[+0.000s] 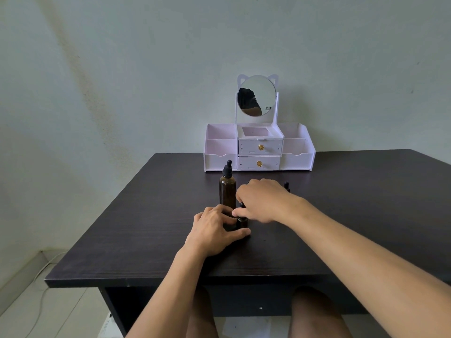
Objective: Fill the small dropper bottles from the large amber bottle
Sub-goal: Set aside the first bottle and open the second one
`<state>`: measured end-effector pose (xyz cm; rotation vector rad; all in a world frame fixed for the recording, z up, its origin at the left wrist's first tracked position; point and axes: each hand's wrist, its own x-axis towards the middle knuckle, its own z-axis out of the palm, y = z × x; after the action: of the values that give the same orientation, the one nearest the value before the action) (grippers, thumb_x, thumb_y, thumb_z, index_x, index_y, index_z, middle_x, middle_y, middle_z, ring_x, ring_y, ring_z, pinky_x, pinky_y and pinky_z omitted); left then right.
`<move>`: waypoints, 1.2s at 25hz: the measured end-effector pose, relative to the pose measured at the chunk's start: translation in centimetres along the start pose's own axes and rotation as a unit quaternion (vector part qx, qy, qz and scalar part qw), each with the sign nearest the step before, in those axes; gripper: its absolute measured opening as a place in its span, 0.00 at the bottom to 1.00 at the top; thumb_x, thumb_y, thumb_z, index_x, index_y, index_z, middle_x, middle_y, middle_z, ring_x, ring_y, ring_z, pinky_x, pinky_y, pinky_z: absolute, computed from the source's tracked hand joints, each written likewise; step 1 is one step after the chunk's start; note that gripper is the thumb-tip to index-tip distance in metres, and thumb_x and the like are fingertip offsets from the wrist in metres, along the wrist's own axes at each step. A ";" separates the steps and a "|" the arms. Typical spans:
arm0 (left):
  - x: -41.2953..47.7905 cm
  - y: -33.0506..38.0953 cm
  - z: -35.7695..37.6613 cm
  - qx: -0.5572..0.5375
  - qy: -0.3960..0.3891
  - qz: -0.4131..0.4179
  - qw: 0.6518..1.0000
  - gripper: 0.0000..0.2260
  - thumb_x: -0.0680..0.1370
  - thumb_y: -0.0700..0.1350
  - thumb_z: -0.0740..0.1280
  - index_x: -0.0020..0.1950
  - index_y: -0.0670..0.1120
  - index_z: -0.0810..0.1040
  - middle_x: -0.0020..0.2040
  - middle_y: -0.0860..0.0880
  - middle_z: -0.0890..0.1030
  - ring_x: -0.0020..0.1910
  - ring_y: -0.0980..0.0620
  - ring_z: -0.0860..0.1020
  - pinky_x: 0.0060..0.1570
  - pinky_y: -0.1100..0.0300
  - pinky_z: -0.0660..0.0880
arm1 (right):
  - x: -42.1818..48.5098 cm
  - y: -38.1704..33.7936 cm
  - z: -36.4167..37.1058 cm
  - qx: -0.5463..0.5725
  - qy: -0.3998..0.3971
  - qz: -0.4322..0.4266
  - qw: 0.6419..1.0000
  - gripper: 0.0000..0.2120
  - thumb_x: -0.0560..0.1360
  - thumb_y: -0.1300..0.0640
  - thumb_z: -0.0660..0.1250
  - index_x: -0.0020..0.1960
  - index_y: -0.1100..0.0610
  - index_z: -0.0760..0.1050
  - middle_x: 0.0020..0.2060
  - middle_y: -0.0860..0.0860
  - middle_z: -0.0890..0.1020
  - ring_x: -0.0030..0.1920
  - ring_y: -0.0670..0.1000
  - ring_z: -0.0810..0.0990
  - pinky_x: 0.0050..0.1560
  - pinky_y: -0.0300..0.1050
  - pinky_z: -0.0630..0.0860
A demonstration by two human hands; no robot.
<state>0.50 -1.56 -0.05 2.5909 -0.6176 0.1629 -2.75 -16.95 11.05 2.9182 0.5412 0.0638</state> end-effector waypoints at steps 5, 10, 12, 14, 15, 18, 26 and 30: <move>-0.1 0.0 0.0 -0.001 0.004 0.004 1.000 0.19 0.72 0.71 0.63 0.46 0.59 0.84 0.64 0.63 0.73 0.64 0.56 0.67 0.64 0.54 0.60 | 0.1 0.1 -0.5 0.007 -0.027 -0.015 0.999 0.18 0.78 0.40 0.65 0.46 0.56 0.75 0.40 0.52 0.77 0.42 0.57 0.78 0.42 0.50 0.73; -0.2 0.1 -0.2 0.004 0.011 0.000 1.000 0.19 0.72 0.71 0.64 0.45 0.58 0.83 0.64 0.63 0.74 0.64 0.55 0.68 0.64 0.54 0.62 | -0.4 1.1 -1.1 0.084 -0.093 -0.042 0.991 0.20 0.74 0.61 0.68 0.61 0.42 0.75 0.56 0.44 0.78 0.54 0.50 0.79 0.51 0.50 0.76; -0.2 0.2 -0.2 -0.003 0.017 -0.001 1.000 0.20 0.72 0.71 0.65 0.47 0.58 0.84 0.63 0.63 0.74 0.64 0.56 0.68 0.65 0.54 0.62 | -1.1 1.2 -0.9 0.133 -0.087 -0.018 0.987 0.23 0.72 0.59 0.68 0.65 0.44 0.70 0.58 0.44 0.76 0.53 0.49 0.77 0.50 0.50 0.75; -0.2 0.2 -0.2 -0.004 0.020 -0.004 1.000 0.21 0.72 0.71 0.65 0.50 0.57 0.84 0.63 0.63 0.74 0.64 0.56 0.69 0.65 0.54 0.62 | -1.1 1.1 -0.3 0.131 -0.013 0.016 0.991 0.13 0.72 0.45 0.67 0.55 0.46 0.72 0.52 0.44 0.78 0.48 0.49 0.78 0.47 0.51 0.75; -0.2 0.2 -0.2 -0.002 0.018 -0.005 1.000 0.21 0.72 0.70 0.65 0.51 0.57 0.84 0.63 0.62 0.74 0.64 0.55 0.69 0.65 0.54 0.62 | -1.1 1.0 0.0 0.112 0.015 0.036 0.993 0.14 0.73 0.38 0.66 0.50 0.46 0.73 0.48 0.43 0.79 0.46 0.49 0.78 0.45 0.50 0.74; -0.2 0.2 -0.2 0.000 0.015 -0.002 1.000 0.20 0.73 0.70 0.64 0.53 0.58 0.84 0.64 0.62 0.74 0.64 0.55 0.68 0.65 0.53 0.62 | -0.9 0.7 0.2 0.105 0.003 0.032 0.994 0.11 0.74 0.39 0.67 0.49 0.46 0.76 0.46 0.43 0.79 0.47 0.51 0.78 0.43 0.49 0.72; -0.4 0.3 -0.4 0.011 0.009 -0.007 1.000 0.22 0.73 0.70 0.64 0.54 0.58 0.84 0.64 0.60 0.74 0.64 0.53 0.69 0.66 0.53 0.62 | -1.2 0.3 -0.8 0.113 0.025 0.066 0.991 0.17 0.72 0.35 0.67 0.50 0.47 0.75 0.50 0.43 0.79 0.51 0.50 0.78 0.50 0.52 0.76; -0.3 0.2 -0.3 -0.001 0.019 0.003 1.000 0.19 0.72 0.71 0.64 0.49 0.59 0.84 0.64 0.63 0.74 0.65 0.55 0.68 0.64 0.54 0.62 | -1.5 1.4 -0.6 0.173 -0.024 0.042 0.984 0.11 0.74 0.55 0.68 0.54 0.44 0.78 0.51 0.42 0.77 0.50 0.47 0.77 0.50 0.50 0.76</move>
<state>0.13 -1.43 0.19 2.5776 -0.6107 0.2121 -3.71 -18.69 11.91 3.2698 0.4614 -0.1013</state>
